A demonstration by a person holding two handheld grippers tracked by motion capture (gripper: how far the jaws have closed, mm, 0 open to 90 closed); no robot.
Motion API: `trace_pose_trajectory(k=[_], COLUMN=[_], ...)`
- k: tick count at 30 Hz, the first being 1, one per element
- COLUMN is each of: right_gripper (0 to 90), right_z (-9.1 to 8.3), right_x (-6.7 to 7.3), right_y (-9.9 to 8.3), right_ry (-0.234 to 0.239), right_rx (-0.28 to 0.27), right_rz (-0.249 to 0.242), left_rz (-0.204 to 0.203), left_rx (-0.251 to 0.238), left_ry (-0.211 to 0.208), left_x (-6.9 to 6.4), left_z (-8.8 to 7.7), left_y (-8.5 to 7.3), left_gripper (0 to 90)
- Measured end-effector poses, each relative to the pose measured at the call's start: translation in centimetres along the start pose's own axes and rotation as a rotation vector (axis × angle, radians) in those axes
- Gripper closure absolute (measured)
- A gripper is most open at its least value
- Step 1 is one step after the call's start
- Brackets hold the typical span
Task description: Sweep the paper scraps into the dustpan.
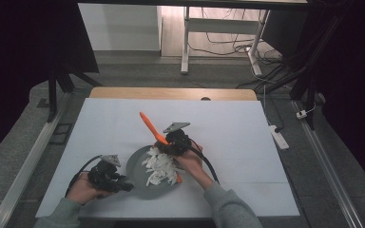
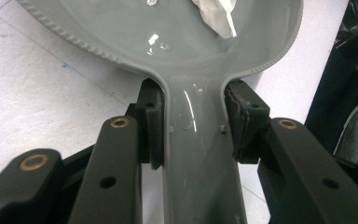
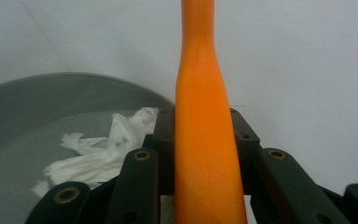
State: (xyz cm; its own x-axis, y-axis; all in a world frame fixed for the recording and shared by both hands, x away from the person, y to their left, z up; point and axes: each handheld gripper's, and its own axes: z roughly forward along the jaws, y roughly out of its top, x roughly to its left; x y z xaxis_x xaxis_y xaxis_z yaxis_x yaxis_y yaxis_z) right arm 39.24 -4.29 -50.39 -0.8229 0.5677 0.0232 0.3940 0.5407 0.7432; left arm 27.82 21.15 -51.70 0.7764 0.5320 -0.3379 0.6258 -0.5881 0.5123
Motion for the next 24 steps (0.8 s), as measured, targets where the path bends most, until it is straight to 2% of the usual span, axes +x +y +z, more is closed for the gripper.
trace_pose_trajectory(k=[2,3,4,6,9,11,13,14,17,20,24], right_gripper=[70.3,70.3,70.3,70.3,70.3,70.4,70.3,70.3,70.3,70.4,70.3], right_z=[-0.2,-0.7,-0.7,-1.3,-3.1,-3.6,-5.0,-5.0,-6.1,-6.7,-6.7], right_x=[0.8,1.4,1.4,1.6,1.7,1.6,1.1,1.1,0.5,-0.6,-2.0], right_y=[0.0,-0.1,-0.1,-0.1,0.3,0.5,0.9,0.9,0.8,0.4,-0.7], right_ry=[-0.003,0.026,0.026,0.059,0.073,0.069,0.043,0.043,-0.021,-0.053,-0.125], right_rx=[0.008,0.002,0.002,-0.006,-0.068,-0.087,-0.135,-0.135,-0.150,-0.151,-0.112], right_rz=[-0.029,-0.028,-0.028,-0.021,-0.008,-0.002,0.008,0.008,0.001,0.029,0.051], left_rz=[0.001,0.004,0.004,0.004,0.003,0.001,0.001,0.001,-0.001,0.000,0.000], left_rx=[0.000,0.002,0.003,0.002,0.002,0.002,0.001,0.000,0.000,0.000,0.001], left_ry=[0.000,0.000,0.000,0.000,0.000,0.000,-0.002,-0.002,-0.001,0.000,0.001], left_x=[0.0,0.0,0.0,0.0,0.0,0.0,0.0,0.0,0.0,0.0,0.0], left_z=[0.0,0.0,0.0,0.0,0.0,0.0,0.0,0.0,0.0,0.0,0.0], left_y=[0.0,0.0,0.0,0.0,0.0,0.0,0.0,0.0,-0.1,-0.1,0.0], left_gripper=[61.6,61.5,61.5,61.5,61.5,61.5,61.5,61.5,61.5,61.5,61.5])
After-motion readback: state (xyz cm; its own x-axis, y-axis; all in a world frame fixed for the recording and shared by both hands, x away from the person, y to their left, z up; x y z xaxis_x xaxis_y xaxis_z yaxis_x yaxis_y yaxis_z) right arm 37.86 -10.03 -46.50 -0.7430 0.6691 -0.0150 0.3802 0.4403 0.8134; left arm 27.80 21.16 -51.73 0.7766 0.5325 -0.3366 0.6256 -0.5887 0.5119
